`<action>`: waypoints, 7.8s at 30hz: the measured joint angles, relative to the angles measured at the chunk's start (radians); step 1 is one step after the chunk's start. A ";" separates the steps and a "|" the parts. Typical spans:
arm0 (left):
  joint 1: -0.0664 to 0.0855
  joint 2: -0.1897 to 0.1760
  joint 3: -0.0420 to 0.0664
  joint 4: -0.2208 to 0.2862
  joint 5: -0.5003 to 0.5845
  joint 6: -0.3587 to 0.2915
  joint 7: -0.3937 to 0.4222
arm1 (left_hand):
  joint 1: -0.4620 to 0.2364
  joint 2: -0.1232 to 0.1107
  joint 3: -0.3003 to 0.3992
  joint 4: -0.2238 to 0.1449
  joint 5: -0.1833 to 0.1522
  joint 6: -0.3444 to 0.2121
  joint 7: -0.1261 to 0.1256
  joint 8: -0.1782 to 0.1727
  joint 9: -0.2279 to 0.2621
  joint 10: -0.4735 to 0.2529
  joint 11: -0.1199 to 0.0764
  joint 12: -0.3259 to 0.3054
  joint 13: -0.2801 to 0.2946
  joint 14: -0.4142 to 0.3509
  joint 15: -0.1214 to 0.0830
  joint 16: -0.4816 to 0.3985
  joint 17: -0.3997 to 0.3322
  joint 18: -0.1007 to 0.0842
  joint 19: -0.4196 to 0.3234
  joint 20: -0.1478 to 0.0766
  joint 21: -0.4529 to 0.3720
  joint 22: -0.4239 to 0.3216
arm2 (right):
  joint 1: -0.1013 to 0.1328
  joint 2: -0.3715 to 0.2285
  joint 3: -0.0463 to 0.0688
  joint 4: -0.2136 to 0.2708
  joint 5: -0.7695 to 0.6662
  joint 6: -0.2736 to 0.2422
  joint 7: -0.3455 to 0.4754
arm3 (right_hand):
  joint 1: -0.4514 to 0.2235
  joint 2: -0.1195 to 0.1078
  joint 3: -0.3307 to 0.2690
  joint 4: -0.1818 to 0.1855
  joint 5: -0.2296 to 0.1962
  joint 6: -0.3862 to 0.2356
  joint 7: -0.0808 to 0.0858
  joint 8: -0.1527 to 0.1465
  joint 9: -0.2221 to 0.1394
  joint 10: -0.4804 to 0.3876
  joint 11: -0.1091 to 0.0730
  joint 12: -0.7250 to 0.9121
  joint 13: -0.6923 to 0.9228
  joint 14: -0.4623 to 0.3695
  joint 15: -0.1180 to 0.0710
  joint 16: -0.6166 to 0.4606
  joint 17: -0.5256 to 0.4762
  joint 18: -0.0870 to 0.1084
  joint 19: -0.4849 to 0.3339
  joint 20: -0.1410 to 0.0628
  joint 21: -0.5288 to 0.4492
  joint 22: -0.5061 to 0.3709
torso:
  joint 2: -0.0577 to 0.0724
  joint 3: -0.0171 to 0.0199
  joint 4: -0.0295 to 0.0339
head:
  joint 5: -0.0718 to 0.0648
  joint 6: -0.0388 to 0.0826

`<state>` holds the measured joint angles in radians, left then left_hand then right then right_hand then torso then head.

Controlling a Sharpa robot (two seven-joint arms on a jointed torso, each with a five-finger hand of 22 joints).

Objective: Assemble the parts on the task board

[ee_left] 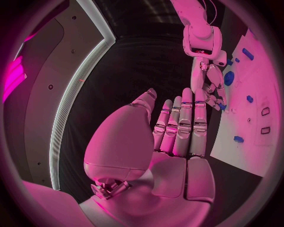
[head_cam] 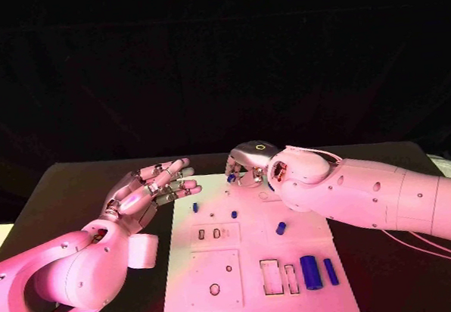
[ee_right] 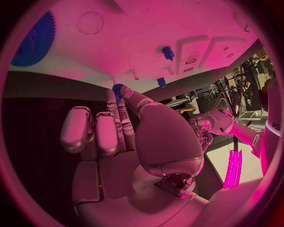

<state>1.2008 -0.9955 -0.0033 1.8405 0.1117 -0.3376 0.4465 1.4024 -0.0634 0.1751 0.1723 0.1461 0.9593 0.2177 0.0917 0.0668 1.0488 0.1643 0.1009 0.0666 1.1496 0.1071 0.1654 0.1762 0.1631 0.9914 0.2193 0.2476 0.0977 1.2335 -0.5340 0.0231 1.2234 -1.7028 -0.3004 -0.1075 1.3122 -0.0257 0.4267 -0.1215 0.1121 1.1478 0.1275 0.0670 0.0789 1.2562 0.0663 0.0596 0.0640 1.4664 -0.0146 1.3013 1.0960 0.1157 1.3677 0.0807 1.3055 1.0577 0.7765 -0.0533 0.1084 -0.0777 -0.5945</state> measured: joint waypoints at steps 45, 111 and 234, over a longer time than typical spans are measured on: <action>0.009 -0.004 0.000 0.007 0.000 0.000 -0.002 | 0.000 0.000 0.000 0.000 0.000 0.000 0.000 0.000 0.000 0.000 0.000 0.000 0.000 0.000 0.000 0.000 0.000 0.000 0.000 0.000 0.000 0.000 | 0.005 0.036 0.004 -0.046 -0.030 0.025 -0.044 | -0.021 -0.021 0.018 0.012 -0.008 -0.004 0.003 -0.010 -0.003 0.001 0.003 0.000 0.000 0.000 0.000 0.004 -0.006 0.000 0.000 0.000 0.000 -0.001 | 0.003 -0.0029 0.0039 | 0.006 -0.008; 0.012 -0.012 0.000 -0.003 0.000 0.000 -0.003 | 0.000 0.000 -0.001 -0.007 0.000 0.000 0.000 -0.006 0.000 -0.004 0.004 -0.006 0.000 0.000 0.000 -0.004 0.003 0.000 0.000 0.000 -0.004 -0.002 | -0.004 -0.042 0.000 0.037 -0.012 0.000 -0.045 | 0.005 -0.073 -0.145 0.110 -0.012 -0.184 0.031 0.002 -0.009 -0.130 0.030 0.066 0.012 -0.003 0.025 -0.091 -0.154 0.016 -0.063 0.028 -0.100 -0.162 | 0.005 -0.0042 0.0036 | 0.008 -0.011; 0.012 0.009 -0.001 -0.045 0.004 0.013 -0.011 | 0.000 0.000 0.001 -0.010 0.000 0.000 0.000 -0.006 0.000 -0.004 0.004 -0.012 0.000 0.000 0.000 -0.008 0.005 0.000 0.004 0.004 -0.004 -0.003 | -0.053 -0.021 0.000 0.183 -0.073 -0.034 -0.269 | 0.062 -0.024 -0.190 0.202 0.072 -0.104 0.015 0.076 -0.002 0.192 -0.019 1.133 1.021 -0.001 -0.022 0.254 0.212 -0.080 0.099 -0.016 0.213 0.250 | 0.001 0.0078 -0.0268 | 0.030 -0.020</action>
<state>1.2131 -0.9870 -0.0040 1.7957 0.1161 -0.3250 0.4356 1.4025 -0.0634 0.1765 0.1628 0.1461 0.9594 0.2176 0.0861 0.0668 1.0453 0.1678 0.0891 0.0666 1.1496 0.1071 0.1578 0.1814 0.1629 0.9950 0.2230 0.2439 0.0950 1.1807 -0.5552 0.0230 1.4069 -1.7754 -0.3345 -0.3766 1.3737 -0.0494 0.2365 0.0800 0.1842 1.0434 0.1428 0.1430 0.0771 1.4486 0.0469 1.1928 1.0850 1.4652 -0.0369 1.5551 1.3077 0.0361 1.4662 0.0644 1.5181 1.3080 0.7779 -0.0455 0.0816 -0.0480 -0.6142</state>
